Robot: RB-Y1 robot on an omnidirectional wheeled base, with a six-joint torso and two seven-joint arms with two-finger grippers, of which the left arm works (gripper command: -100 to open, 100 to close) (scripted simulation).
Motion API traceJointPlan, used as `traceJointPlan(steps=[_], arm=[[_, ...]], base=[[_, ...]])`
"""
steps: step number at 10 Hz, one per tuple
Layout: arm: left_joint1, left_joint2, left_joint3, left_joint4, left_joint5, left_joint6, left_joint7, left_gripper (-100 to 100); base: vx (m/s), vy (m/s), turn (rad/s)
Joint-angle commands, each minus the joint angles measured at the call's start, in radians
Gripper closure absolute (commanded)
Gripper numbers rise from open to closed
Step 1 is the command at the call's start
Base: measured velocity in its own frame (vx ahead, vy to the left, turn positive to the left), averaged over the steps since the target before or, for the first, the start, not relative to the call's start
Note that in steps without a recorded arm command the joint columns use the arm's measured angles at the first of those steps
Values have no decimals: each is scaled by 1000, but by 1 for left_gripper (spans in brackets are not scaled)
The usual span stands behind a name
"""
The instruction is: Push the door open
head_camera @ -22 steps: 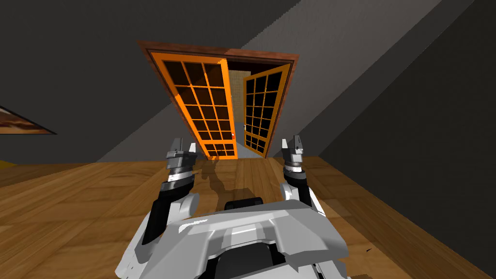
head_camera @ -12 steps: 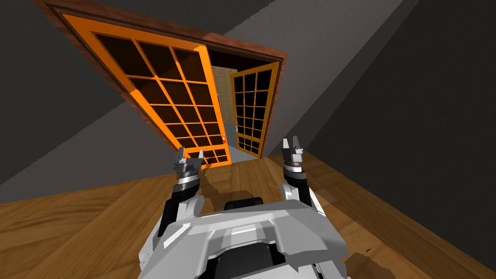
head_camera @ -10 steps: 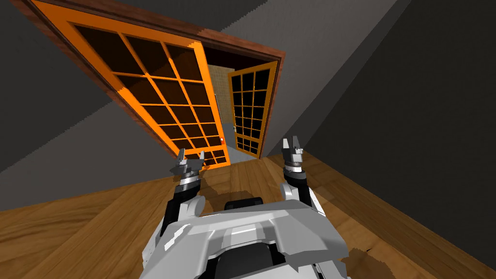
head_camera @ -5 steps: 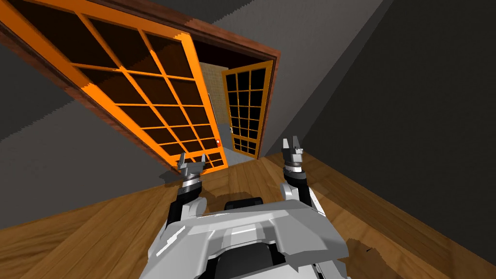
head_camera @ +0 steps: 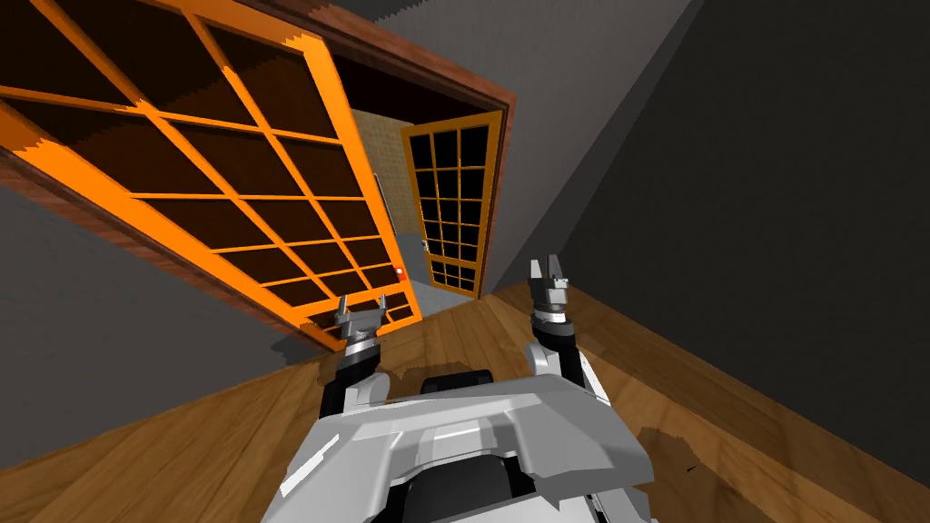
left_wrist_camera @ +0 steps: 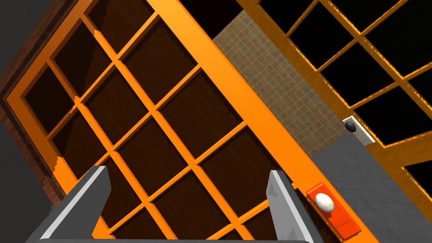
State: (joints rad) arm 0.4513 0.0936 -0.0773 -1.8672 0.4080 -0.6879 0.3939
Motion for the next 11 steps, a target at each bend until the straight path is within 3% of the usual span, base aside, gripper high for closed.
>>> traceJointPlan(steps=[1, 11], arm=[[-2, 0, -9, 35, 32, -25, 26, -100], [-17, 16, -49, 249, 242, -158, 188, -100]], base=[[85, 57, -140], [78, 68, -167]])
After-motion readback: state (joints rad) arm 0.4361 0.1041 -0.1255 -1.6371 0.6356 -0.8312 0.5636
